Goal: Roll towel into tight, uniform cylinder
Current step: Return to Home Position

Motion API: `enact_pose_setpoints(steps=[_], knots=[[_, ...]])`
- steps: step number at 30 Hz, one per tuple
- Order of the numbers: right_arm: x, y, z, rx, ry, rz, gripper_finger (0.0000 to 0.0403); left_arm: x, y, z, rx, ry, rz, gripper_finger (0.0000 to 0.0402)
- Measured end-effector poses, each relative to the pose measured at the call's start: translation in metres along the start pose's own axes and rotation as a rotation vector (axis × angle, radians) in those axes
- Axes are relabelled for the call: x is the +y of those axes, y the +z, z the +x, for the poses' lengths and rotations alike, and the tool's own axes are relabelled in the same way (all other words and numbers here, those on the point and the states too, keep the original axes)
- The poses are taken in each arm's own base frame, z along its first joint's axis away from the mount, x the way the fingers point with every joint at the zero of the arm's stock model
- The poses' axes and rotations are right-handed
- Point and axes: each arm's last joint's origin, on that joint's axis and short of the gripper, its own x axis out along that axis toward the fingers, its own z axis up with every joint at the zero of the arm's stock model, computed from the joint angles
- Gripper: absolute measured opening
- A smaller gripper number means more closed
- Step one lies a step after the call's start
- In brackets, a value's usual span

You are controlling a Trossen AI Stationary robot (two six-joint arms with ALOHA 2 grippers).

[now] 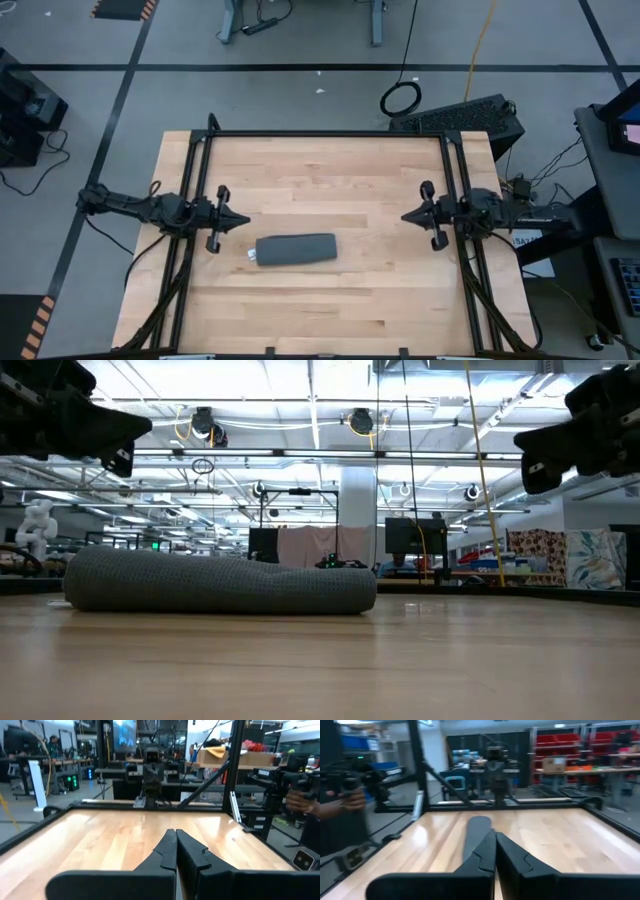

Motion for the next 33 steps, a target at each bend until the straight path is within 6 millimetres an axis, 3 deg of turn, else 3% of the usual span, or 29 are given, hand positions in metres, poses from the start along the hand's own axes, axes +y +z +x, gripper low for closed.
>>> enact_pose_setpoints(steps=[33], knots=[[-0.0024,-0.0022,-0.0033,0.010,-0.098,-0.008,0.0000,0.0007,-0.0040,-0.0058,0.032,-0.004,0.013,0.0006]])
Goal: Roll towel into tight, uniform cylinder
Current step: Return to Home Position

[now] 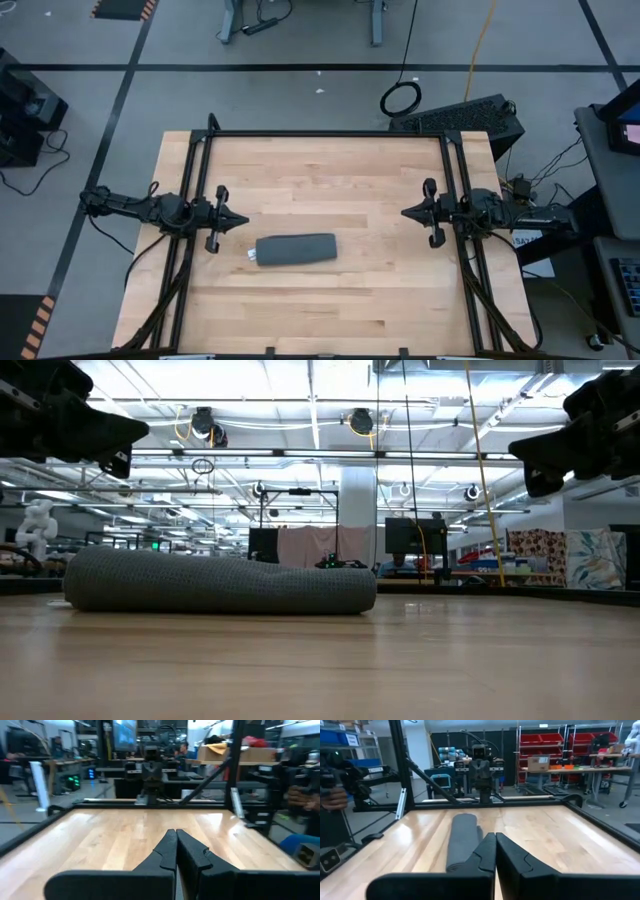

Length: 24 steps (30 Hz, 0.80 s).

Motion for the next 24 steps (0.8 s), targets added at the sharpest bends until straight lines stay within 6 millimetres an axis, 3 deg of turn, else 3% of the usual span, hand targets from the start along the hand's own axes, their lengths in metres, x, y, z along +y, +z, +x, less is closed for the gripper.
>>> enact_pose_setpoints(steps=[9,24], knots=[[-0.0004,0.0002,0.0000,-0.003,-0.013,-0.061,0.0000,0.0090,0.0011,0.0002,-0.013,0.164,-0.005,0.0001],[-0.0009,0.0002,0.0000,-0.005,-0.030,-0.066,0.0000,0.0086,0.0002,0.0007,-0.002,0.129,-0.006,0.0006]])
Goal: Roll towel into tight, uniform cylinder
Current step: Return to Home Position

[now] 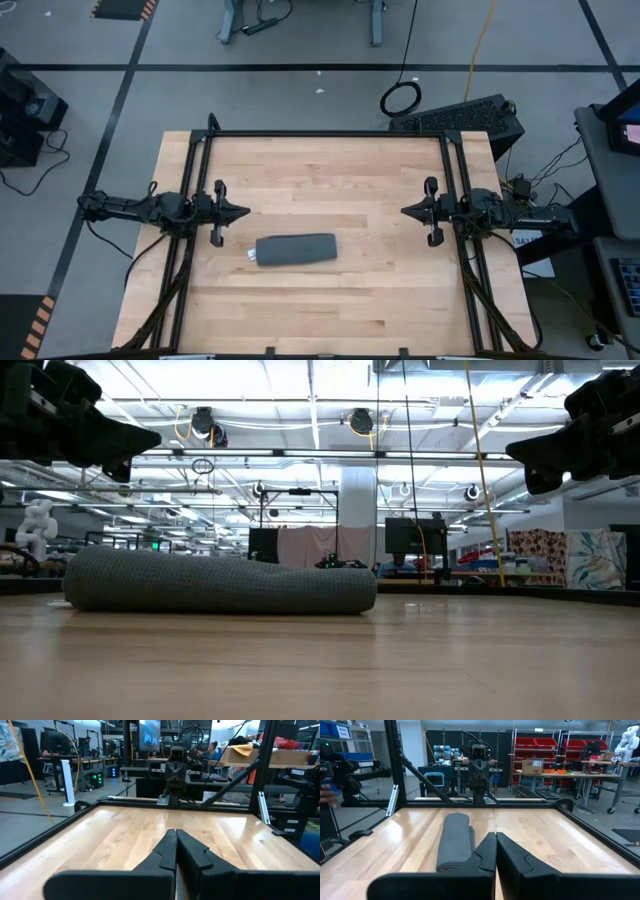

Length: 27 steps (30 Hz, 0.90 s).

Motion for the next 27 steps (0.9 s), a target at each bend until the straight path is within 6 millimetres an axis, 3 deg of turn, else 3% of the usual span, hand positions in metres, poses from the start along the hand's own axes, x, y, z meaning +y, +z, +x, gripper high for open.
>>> enact_pose_setpoints(steps=[27], knots=[[0.0000,0.0000,0.0000,0.000,0.001,0.000,0.0000,0.0000,0.0006,0.0000,-0.006,0.000,0.000,0.0022]])
